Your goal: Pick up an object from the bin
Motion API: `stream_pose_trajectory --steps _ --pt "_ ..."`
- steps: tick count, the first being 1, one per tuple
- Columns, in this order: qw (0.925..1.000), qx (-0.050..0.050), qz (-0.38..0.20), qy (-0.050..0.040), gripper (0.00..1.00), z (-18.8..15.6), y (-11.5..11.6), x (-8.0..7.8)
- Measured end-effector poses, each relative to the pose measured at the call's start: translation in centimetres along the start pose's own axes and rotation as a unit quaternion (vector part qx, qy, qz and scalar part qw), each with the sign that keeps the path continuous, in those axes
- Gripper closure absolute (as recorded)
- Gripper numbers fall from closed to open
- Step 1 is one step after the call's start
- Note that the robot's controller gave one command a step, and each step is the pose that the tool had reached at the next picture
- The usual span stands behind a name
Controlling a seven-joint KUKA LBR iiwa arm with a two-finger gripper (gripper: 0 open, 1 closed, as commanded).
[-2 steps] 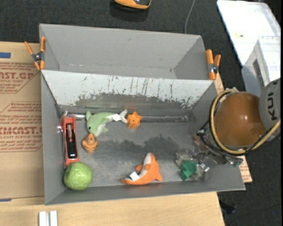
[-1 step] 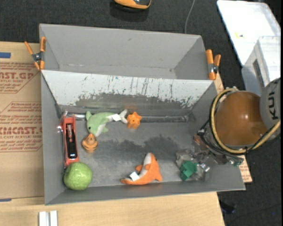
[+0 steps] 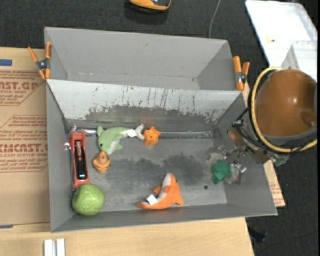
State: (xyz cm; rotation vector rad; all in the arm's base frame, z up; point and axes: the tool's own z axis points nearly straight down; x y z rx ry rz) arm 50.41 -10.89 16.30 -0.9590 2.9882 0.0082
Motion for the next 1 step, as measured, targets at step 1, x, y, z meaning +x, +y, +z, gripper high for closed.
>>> stream_pose_trajectory --steps 1 --pt "1.0 0.003 0.0 -0.002 1.0 -5.11 -0.35 -0.35"
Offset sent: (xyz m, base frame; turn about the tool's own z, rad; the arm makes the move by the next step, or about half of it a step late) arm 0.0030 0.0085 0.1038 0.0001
